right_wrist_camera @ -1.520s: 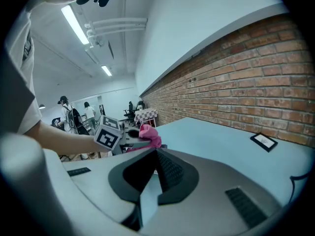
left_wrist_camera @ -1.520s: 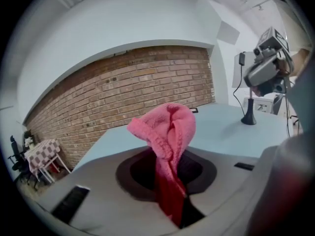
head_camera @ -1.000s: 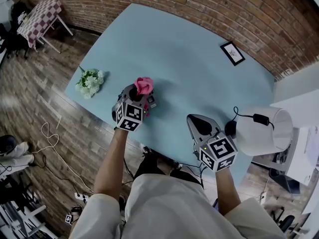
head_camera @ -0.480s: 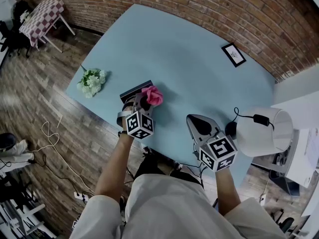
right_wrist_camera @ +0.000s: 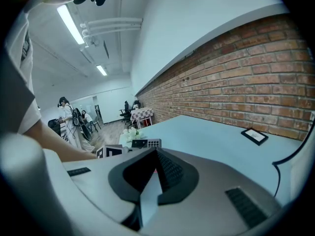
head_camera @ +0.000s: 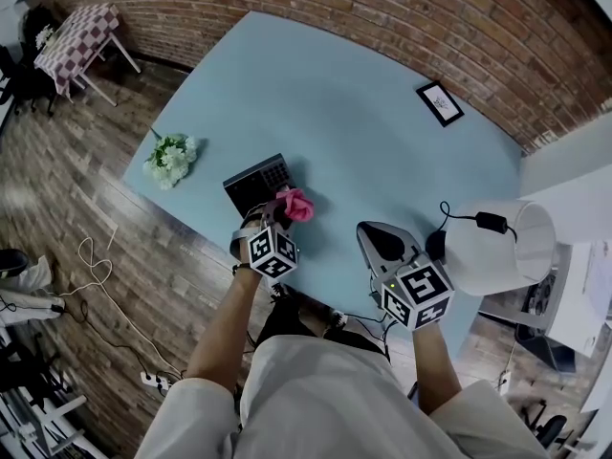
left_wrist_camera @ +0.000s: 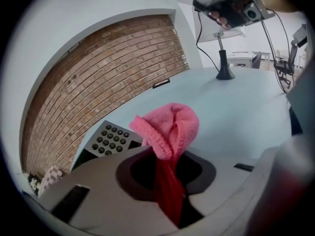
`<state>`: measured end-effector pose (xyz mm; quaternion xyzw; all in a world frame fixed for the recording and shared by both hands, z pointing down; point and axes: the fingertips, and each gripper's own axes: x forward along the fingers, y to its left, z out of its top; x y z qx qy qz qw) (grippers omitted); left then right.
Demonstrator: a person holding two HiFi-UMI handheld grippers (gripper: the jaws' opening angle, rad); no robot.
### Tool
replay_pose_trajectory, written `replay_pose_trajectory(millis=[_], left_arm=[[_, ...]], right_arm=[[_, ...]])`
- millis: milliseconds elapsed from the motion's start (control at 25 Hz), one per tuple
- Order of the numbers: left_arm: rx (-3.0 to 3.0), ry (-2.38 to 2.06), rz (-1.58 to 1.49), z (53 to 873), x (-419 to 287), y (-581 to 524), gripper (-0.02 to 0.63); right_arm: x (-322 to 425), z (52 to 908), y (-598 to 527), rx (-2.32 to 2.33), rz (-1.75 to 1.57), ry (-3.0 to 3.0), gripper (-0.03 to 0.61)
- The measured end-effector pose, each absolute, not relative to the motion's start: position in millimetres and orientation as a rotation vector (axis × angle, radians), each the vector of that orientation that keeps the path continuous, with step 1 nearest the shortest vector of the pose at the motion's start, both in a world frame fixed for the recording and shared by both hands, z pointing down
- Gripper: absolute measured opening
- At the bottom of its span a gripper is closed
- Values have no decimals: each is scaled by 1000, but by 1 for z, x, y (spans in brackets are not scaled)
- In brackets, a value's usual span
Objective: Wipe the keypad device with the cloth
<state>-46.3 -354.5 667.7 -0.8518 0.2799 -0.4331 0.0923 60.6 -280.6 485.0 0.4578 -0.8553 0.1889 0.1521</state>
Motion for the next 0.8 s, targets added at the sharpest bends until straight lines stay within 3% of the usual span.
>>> replay_pose_trajectory(millis=[320,800], left_arm=[[-2694,902,-1305,663,-46,-325,100],[-2900,1555,-757,557,-78,-259,101]], right_arm=[[73,466,-262,1315,506,-2501,11],[78,442,-227,1121,425,-2639,11]])
